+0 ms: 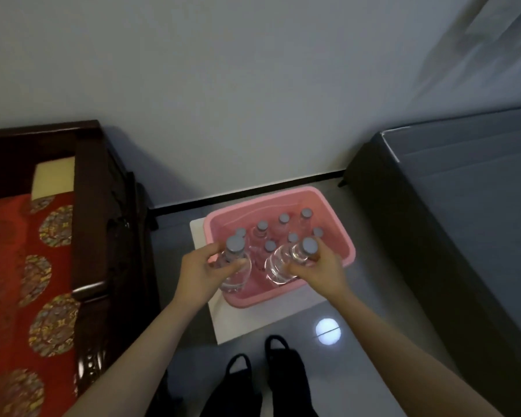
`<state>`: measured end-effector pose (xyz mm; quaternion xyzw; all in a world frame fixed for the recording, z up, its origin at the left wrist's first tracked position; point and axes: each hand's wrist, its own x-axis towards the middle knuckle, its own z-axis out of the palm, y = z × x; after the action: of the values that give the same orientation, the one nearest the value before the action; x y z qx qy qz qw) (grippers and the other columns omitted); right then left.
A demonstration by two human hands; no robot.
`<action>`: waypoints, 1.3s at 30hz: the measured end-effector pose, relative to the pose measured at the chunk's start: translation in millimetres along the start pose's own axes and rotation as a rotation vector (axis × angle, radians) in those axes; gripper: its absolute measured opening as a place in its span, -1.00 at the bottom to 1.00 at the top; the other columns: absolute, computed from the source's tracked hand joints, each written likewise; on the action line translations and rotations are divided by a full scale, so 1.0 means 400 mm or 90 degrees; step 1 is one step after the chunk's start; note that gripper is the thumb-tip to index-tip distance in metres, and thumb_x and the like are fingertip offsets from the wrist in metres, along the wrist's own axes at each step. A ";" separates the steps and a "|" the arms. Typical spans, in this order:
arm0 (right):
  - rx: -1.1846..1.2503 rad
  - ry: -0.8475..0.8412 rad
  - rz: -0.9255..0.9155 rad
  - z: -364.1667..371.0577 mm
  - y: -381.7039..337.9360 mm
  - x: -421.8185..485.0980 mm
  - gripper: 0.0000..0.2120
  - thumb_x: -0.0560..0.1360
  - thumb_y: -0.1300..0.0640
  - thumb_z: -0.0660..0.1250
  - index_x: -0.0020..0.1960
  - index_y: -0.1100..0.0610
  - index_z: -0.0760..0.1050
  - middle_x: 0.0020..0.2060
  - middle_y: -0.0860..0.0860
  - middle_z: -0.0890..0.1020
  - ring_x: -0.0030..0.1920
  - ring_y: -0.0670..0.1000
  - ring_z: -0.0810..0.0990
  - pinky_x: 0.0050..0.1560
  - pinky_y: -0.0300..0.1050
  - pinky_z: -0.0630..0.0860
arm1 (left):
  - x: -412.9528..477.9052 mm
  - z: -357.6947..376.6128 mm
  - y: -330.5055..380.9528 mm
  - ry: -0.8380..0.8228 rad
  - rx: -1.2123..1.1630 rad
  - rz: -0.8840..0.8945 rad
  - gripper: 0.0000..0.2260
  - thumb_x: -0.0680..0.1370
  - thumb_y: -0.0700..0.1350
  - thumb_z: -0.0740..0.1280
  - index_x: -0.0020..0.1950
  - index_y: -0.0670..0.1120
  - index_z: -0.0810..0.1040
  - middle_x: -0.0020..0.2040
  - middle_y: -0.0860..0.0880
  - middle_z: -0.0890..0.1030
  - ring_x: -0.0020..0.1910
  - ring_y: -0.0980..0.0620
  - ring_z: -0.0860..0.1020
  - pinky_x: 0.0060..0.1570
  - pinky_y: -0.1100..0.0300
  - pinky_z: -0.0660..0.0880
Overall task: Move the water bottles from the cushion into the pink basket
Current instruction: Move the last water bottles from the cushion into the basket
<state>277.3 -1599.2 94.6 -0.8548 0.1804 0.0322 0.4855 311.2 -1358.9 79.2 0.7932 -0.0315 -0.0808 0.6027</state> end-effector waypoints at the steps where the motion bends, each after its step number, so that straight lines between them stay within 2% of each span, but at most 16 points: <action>1: -0.016 -0.015 -0.009 0.013 0.012 0.005 -0.54 0.14 0.13 0.63 -0.08 -0.16 0.52 -0.22 -0.35 0.66 -0.19 -0.34 0.61 -0.22 -0.46 0.48 | -0.006 0.002 0.007 0.006 0.001 -0.001 -0.70 0.29 -0.06 0.58 0.00 0.04 0.69 -0.13 0.17 0.70 -0.11 0.26 0.64 -0.12 0.40 0.52; 3: -0.044 -0.061 -0.018 0.041 0.039 0.030 -0.49 0.13 0.17 0.61 -0.14 -0.23 0.43 -0.27 -0.48 0.59 -0.21 -0.48 0.53 -0.27 -0.58 0.40 | -0.010 0.013 0.010 0.028 0.010 -0.003 -0.69 0.30 -0.10 0.58 0.03 0.03 0.68 -0.12 0.17 0.70 -0.12 0.28 0.62 -0.12 0.39 0.52; 4: -0.071 -0.095 -0.023 0.059 0.050 0.054 -0.50 0.13 0.14 0.59 -0.15 -0.25 0.40 -0.29 -0.46 0.58 -0.21 -0.50 0.51 -0.27 -0.58 0.38 | -0.008 0.019 0.004 0.048 0.021 -0.010 -0.69 0.31 -0.10 0.58 0.02 0.04 0.68 -0.11 0.16 0.70 -0.12 0.27 0.62 -0.11 0.37 0.52; 6: -0.134 -0.154 -0.040 0.085 0.066 0.086 -0.58 0.13 0.04 0.56 -0.14 -0.19 0.42 -0.30 -0.32 0.61 -0.24 -0.35 0.56 -0.28 -0.45 0.44 | -0.009 0.028 0.005 0.065 0.050 -0.010 -0.71 0.31 -0.07 0.58 -0.01 0.10 0.67 -0.10 0.16 0.69 -0.10 0.25 0.61 -0.10 0.37 0.49; 8: -0.184 -0.209 -0.054 0.110 0.076 0.116 -0.58 0.14 -0.01 0.53 -0.06 -0.01 0.48 -0.26 -0.15 0.64 -0.23 -0.13 0.59 -0.19 -0.12 0.56 | 0.000 0.028 0.003 0.072 0.093 -0.007 -0.73 0.30 -0.02 0.57 -0.06 0.21 0.64 -0.12 0.22 0.66 -0.11 0.25 0.59 -0.13 0.42 0.44; 10: -0.227 -0.250 -0.072 0.129 0.089 0.138 -0.59 0.18 -0.01 0.51 -0.05 0.09 0.48 -0.24 -0.04 0.64 -0.21 0.00 0.60 -0.18 -0.03 0.56 | 0.006 0.033 0.004 0.076 0.149 -0.005 -0.75 0.31 0.01 0.56 -0.08 0.24 0.63 -0.16 0.31 0.62 -0.10 0.24 0.57 -0.12 0.41 0.44; 15: -0.365 -0.312 -0.122 0.151 0.118 0.174 -0.71 0.24 0.07 0.47 -0.13 0.17 0.49 -0.24 0.03 0.56 -0.22 0.09 0.55 -0.24 -0.05 0.49 | 0.001 0.054 0.008 0.075 0.228 0.034 -0.75 0.33 -0.03 0.55 -0.02 0.09 0.67 -0.22 0.40 0.54 -0.06 0.33 0.47 -0.10 0.47 0.35; 18: -0.461 -0.343 -0.137 0.157 0.133 0.199 -0.76 0.29 0.11 0.41 -0.09 0.19 0.58 -0.08 0.04 0.55 -0.11 0.13 0.59 -0.19 -0.03 0.53 | 0.004 0.063 0.015 0.071 0.277 -0.005 -0.75 0.33 0.09 0.49 -0.02 0.12 0.65 -0.22 0.28 0.57 -0.08 0.22 0.44 -0.15 0.26 0.45; 20: -0.483 -0.350 -0.148 0.162 0.139 0.206 -0.87 0.32 0.14 0.37 -0.19 0.19 0.52 -0.13 0.01 0.50 -0.10 0.15 0.60 -0.26 -0.09 0.45 | 0.005 0.069 0.027 0.069 0.309 -0.034 -0.71 0.33 0.17 0.41 0.01 0.15 0.62 -0.20 0.17 0.57 -0.09 0.18 0.43 -0.21 0.13 0.50; 23: -0.499 -0.355 -0.165 0.174 0.142 0.215 -0.91 0.36 0.15 0.31 -0.25 0.15 0.43 -0.17 0.06 0.53 -0.15 0.18 0.60 -0.27 -0.11 0.38 | 0.013 0.081 0.055 0.076 0.386 0.013 -0.72 0.35 0.06 0.44 0.03 0.07 0.58 -0.29 0.10 0.48 -0.19 0.10 0.45 -0.32 0.08 0.51; 26: -0.548 -0.354 -0.192 0.191 0.146 0.220 -0.79 0.40 0.10 0.26 -0.06 0.20 0.55 -0.12 0.12 0.59 -0.12 0.19 0.62 -0.24 -0.06 0.48 | 0.020 0.095 0.079 0.049 0.480 0.089 -0.77 0.35 -0.07 0.47 -0.05 -0.02 0.53 -0.38 0.12 0.43 -0.25 0.00 0.44 -0.43 0.08 0.48; 28: -0.555 -0.370 -0.181 0.201 0.154 0.220 -0.73 0.43 0.14 0.25 0.08 0.20 0.55 -0.08 0.13 0.60 -0.09 0.19 0.62 -0.26 -0.06 0.48 | 0.023 0.105 0.086 0.012 0.518 0.097 -0.77 0.35 -0.09 0.47 -0.05 -0.03 0.51 -0.37 0.06 0.53 -0.19 -0.03 0.47 -0.40 0.10 0.46; 30: -0.548 -0.390 -0.153 0.205 0.167 0.223 -0.75 0.45 0.21 0.26 0.09 0.25 0.56 -0.02 0.16 0.60 -0.07 0.20 0.62 -0.24 -0.03 0.52 | 0.026 0.116 0.093 -0.020 0.542 0.081 -0.79 0.42 -0.04 0.41 0.00 -0.03 0.50 -0.30 0.02 0.59 -0.12 -0.03 0.47 -0.31 0.06 0.48; 34: -0.519 -0.415 -0.115 0.200 0.179 0.232 -0.84 0.43 0.22 0.28 -0.09 0.29 0.57 -0.06 0.22 0.62 -0.07 0.23 0.63 -0.15 0.02 0.58 | 0.034 0.133 0.100 -0.079 0.604 0.007 -0.81 0.49 0.01 0.27 0.06 -0.02 0.47 -0.18 0.01 0.59 -0.13 -0.06 0.50 -0.25 0.06 0.44; 38: -0.502 -0.438 -0.118 0.195 0.180 0.240 -0.92 0.40 0.27 0.28 -0.20 0.28 0.52 -0.13 0.22 0.62 -0.15 0.22 0.63 -0.22 0.01 0.57 | 0.039 0.160 0.088 -0.145 0.694 -0.072 -0.96 0.51 -0.14 0.24 -0.06 -0.03 0.40 -0.11 -0.02 0.58 -0.14 -0.15 0.56 -0.25 0.07 0.38; 39: -0.501 -0.442 -0.125 0.192 0.179 0.243 -0.93 0.39 0.29 0.28 -0.19 0.28 0.52 -0.13 0.21 0.62 -0.14 0.22 0.63 -0.20 0.02 0.58 | 0.040 0.170 0.082 -0.159 0.711 -0.087 -0.92 0.50 -0.20 0.24 -0.10 -0.03 0.37 -0.09 -0.03 0.58 -0.14 -0.16 0.55 -0.25 0.06 0.37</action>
<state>352.7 -1594.8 -26.6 -0.9241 -0.0977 0.3330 0.1601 317.4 -1434.7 91.7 0.9759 -0.0893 -0.1835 0.0774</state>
